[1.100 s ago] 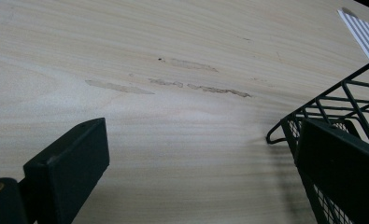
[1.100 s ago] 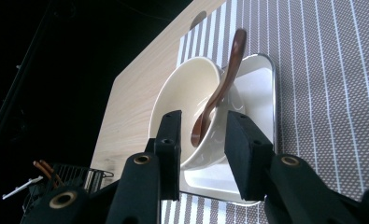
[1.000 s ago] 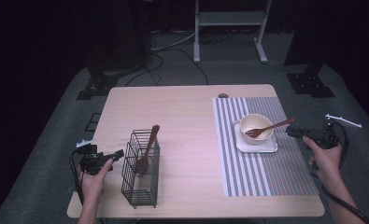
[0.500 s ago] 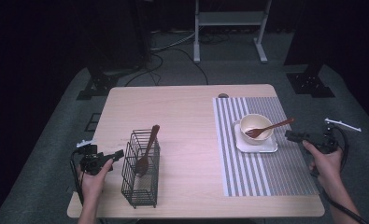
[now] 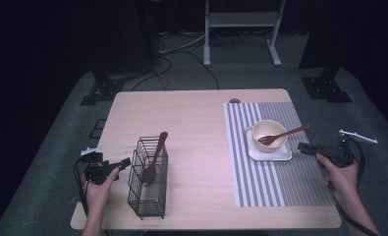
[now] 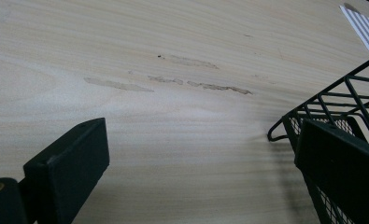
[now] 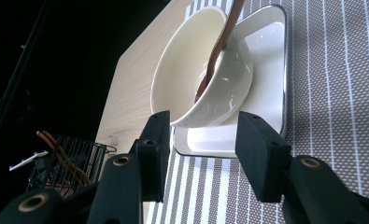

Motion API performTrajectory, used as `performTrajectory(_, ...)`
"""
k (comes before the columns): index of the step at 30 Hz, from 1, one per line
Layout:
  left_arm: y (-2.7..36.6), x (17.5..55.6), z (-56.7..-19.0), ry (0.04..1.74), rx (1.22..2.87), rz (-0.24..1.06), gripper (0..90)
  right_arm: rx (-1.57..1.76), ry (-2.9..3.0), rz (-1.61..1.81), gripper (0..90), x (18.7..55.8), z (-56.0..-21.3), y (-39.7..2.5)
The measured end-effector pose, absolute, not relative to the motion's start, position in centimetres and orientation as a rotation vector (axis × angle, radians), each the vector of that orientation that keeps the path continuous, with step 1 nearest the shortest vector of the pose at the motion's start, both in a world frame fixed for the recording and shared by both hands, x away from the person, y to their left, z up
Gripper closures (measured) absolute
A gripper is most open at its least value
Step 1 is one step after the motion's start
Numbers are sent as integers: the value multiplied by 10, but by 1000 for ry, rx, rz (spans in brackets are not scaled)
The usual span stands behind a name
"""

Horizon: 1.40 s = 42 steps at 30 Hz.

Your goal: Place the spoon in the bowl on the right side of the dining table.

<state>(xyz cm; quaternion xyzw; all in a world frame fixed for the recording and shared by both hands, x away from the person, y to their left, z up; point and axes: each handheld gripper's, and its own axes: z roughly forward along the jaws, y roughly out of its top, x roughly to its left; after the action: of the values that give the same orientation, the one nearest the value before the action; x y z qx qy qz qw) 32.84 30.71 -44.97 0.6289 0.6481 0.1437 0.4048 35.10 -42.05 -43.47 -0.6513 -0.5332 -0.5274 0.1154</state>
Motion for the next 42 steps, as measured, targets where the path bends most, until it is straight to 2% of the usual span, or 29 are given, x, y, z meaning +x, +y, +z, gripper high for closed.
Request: performTrajectory(42, 306, 329, -450, 1632, 1594, 365, 20, -1809, -1657, -1531, 462, 319, -457, -383)
